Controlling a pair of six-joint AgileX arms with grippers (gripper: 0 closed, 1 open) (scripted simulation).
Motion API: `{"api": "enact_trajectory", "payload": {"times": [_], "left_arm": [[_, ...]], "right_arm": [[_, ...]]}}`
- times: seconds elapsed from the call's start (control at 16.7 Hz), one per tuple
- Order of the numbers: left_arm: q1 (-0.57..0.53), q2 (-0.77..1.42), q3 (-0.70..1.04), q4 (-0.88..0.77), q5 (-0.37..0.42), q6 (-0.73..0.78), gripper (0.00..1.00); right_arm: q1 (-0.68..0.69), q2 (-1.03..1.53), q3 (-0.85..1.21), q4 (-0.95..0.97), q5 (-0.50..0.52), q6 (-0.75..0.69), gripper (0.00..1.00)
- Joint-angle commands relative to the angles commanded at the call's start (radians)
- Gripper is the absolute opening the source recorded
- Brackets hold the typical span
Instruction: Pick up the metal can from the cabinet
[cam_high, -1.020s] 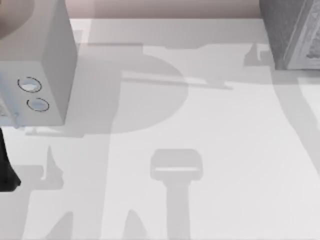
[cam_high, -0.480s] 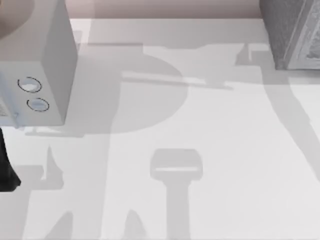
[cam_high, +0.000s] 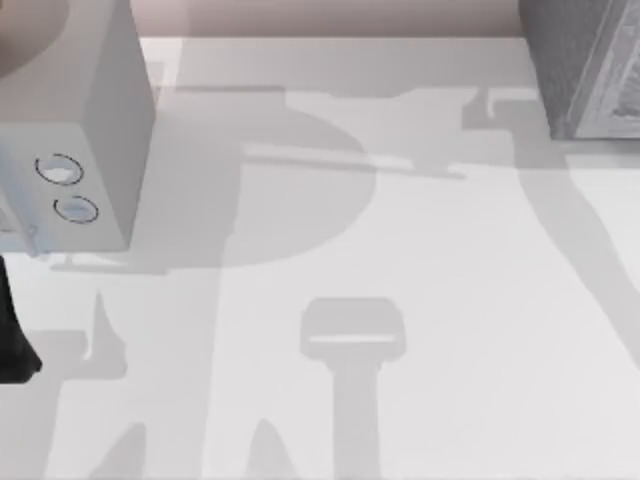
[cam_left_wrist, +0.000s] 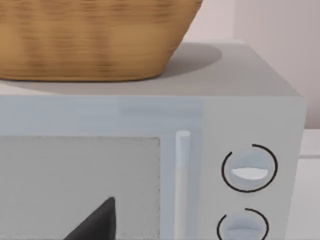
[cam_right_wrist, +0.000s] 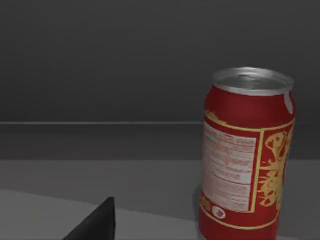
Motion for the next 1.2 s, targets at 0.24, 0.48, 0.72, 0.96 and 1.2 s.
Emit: {"api": "enact_trajectory", "payload": {"times": [0.24, 0.48, 0.72, 0.96, 1.2], "left_arm": [[0.000, 0.000, 0.000, 0.000, 0.000, 0.000, 1.00], [0.000, 0.000, 0.000, 0.000, 0.000, 0.000, 1.00], [0.000, 0.000, 0.000, 0.000, 0.000, 0.000, 1.00], [0.000, 0.000, 0.000, 0.000, 0.000, 0.000, 1.00], [0.000, 0.000, 0.000, 0.000, 0.000, 0.000, 1.00]], "right_arm": [[-0.029, 0.109, 0.091, 0.016, -0.028, 0.000, 1.00], [-0.055, 0.192, 0.161, 0.030, -0.053, 0.001, 1.00], [-0.055, 0.193, 0.162, 0.030, -0.053, 0.001, 0.92], [-0.055, 0.193, 0.162, 0.030, -0.053, 0.001, 0.62], [-0.055, 0.193, 0.162, 0.030, -0.053, 0.001, 0.32]]}}
